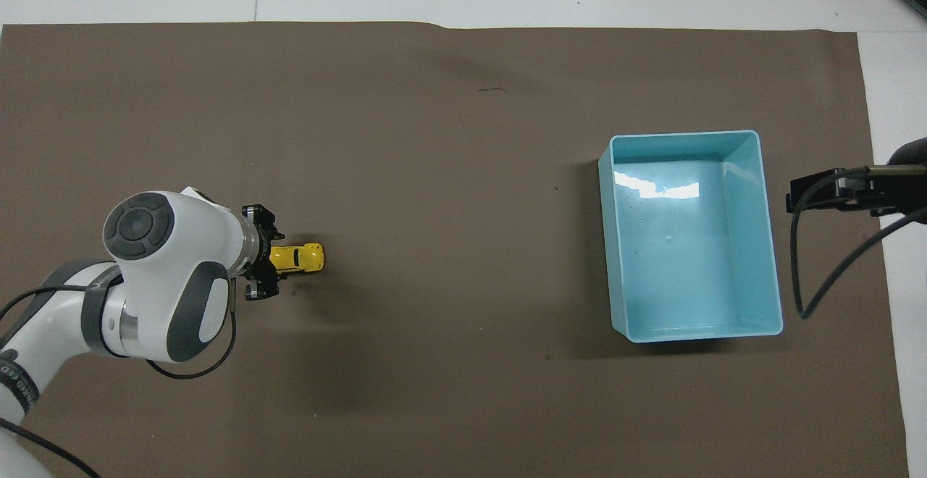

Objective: Wind up and store yellow beetle car
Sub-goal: 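Release the car from the left gripper so it rolls toward the blue bin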

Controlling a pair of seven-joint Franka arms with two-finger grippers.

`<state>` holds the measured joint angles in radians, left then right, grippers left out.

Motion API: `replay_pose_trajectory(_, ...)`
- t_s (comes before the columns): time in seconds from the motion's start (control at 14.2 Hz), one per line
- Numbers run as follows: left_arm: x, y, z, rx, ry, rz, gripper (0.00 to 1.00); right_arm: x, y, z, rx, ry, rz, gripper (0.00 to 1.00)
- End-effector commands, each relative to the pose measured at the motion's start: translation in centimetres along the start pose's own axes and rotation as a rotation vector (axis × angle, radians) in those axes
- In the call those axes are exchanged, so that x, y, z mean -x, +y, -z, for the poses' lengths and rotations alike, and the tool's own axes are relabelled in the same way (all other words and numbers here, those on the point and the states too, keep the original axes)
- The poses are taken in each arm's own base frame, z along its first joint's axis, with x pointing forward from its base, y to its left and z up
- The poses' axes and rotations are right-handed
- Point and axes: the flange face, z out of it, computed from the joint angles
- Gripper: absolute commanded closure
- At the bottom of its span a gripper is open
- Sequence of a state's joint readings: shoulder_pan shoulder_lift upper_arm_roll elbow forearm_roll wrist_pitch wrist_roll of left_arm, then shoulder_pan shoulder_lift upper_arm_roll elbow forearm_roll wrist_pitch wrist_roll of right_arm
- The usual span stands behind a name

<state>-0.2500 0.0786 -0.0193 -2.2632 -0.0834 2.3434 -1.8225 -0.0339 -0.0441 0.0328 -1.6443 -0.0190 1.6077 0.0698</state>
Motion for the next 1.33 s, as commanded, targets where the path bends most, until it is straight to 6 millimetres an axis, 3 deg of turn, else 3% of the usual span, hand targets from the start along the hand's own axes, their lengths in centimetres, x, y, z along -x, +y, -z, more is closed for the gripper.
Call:
replay_pose_trajectory(0.0,1.2,1.2,3.0,-0.038,0.002,-0.016,0.00,0.6,0.3,0.2,-0.010,-0.001,0.017,0.00)
replay_pose_trajectory(0.14,1.4,1.4,4.3,-0.043,0.002,-0.019,0.00,0.6,0.3,0.2,-0.010,-0.001,0.017,0.00)
replay_pose_trajectory(1.26,1.3,2.0,4.6,-0.028,0.000,-0.041,0.00,0.6,0.3,0.2,-0.009,0.001,0.018,0.00)
